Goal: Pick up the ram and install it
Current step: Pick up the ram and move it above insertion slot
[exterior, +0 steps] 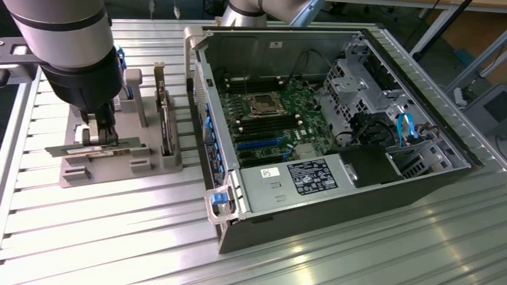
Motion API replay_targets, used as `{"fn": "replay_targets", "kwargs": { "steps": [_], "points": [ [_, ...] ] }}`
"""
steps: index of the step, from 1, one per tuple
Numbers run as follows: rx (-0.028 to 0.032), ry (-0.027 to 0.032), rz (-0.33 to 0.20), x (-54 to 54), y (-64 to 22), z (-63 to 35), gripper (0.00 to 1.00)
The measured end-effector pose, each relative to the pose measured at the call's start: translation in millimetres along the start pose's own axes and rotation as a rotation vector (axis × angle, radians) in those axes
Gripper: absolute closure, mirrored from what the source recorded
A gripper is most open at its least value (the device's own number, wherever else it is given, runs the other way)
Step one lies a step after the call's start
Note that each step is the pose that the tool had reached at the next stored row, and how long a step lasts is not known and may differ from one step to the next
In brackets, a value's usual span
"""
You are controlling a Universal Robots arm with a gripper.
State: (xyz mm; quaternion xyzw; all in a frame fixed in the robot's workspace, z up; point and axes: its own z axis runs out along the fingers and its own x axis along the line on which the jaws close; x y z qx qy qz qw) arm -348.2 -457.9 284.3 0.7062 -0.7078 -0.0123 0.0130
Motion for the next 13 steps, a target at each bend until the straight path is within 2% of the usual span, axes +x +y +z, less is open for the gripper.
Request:
{"fn": "replay_targets", "kwargs": {
  "steps": [3,8,13],
  "points": [
    [0.0001,-0.0001,0.000,0.0,0.1,-5.8,0.88],
    [0.0001,-0.0001,0.000,0.0,0.9,-27.7,0.88],
    [0.0000,0.0001,0.000,0.0,1.3,-40.0,0.88]
  ]
}}
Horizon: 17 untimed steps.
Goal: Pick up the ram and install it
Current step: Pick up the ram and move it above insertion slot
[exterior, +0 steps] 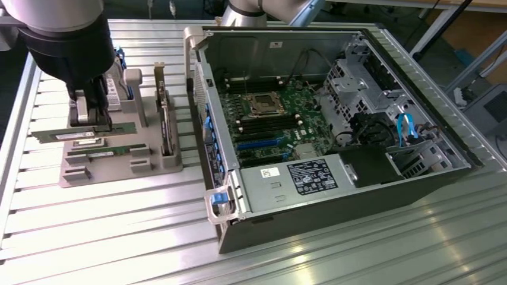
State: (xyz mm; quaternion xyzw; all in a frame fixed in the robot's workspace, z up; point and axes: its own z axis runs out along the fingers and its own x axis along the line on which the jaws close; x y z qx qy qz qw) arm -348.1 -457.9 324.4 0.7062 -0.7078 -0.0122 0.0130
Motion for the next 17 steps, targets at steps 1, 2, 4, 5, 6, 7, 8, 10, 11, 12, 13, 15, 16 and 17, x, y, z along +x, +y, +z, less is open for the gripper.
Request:
{"fn": "replay_targets", "kwargs": {
  "steps": [1,2,4,5,6,7,8,10,11,12,13,15,16,17],
  "points": [
    [0.0001,-0.0001,0.000,0.0,0.1,-3.3,0.88],
    [0.0001,-0.0001,0.000,0.0,0.2,-5.4,0.88],
    [0.0000,0.0000,0.000,0.0,0.3,-9.2,0.88],
    [0.0000,0.0000,0.000,0.0,0.4,-11.6,0.88],
    [0.0001,0.0000,0.000,0.0,0.5,-14.2,0.88],
    [0.0001,-0.0001,0.000,0.0,0.5,-16.0,0.88],
    [0.0001,-0.0001,0.000,0.0,0.6,-17.7,0.88],
    [0.0000,0.0000,0.000,0.0,0.7,-22.9,0.88],
    [0.0001,-0.0001,0.000,0.0,0.8,-26.7,0.88],
    [0.0001,-0.0001,0.000,0.0,0.9,-28.4,0.88],
    [0.0000,0.0000,0.000,0.0,1.0,-30.5,0.88],
    [0.0000,0.0000,0.000,0.1,1.1,-35.5,0.88],
    [0.0000,0.0000,0.000,0.1,1.2,-37.7,0.88],
    [0.0000,-0.0001,0.000,0.0,1.3,-40.7,0.88]
  ]
}}
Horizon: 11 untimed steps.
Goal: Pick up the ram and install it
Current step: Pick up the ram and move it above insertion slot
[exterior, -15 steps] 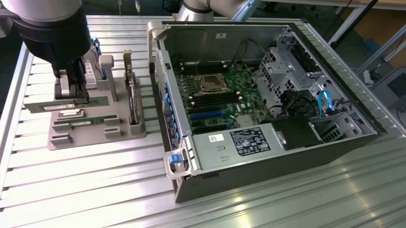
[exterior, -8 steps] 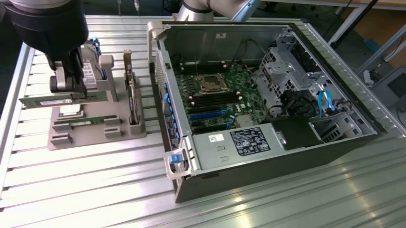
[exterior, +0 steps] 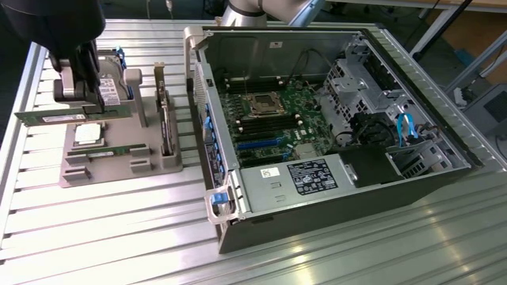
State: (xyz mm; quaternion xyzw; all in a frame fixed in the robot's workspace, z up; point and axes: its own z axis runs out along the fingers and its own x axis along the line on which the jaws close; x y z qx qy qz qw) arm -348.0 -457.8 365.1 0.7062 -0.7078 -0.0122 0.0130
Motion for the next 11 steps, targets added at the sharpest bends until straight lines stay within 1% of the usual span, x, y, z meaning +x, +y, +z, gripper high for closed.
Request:
{"fn": "replay_targets", "kwargs": {
  "steps": [1,4,11],
  "points": [
    [0.0000,0.0000,0.000,0.0,0.1,-4.0,0.88],
    [0.0000,0.0000,0.000,0.0,0.4,-11.9,0.88],
    [0.0000,0.0000,0.000,0.0,0.8,-23.9,0.88]
  ]
}}
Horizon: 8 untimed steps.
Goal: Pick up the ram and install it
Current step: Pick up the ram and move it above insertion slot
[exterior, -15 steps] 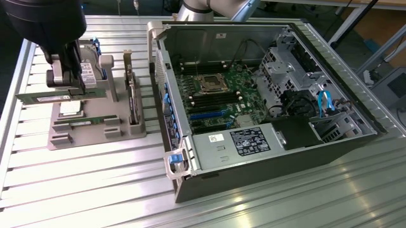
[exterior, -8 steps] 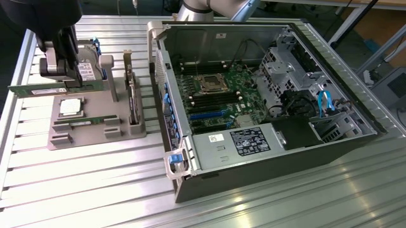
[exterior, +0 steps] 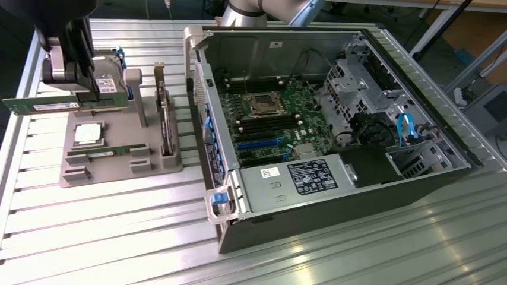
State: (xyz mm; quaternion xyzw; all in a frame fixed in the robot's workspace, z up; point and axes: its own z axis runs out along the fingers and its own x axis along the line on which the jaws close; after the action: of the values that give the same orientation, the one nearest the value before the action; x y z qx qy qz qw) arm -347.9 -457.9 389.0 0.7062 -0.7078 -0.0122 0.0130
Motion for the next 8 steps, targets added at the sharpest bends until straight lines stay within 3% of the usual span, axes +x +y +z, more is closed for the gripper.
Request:
{"fn": "replay_targets", "kwargs": {
  "steps": [4,8],
  "points": [
    [0.0001,-0.0001,0.000,0.0,0.3,-9.1,0.88],
    [0.0001,-0.0001,0.000,0.0,0.3,-10.2,0.88]
  ]
}}
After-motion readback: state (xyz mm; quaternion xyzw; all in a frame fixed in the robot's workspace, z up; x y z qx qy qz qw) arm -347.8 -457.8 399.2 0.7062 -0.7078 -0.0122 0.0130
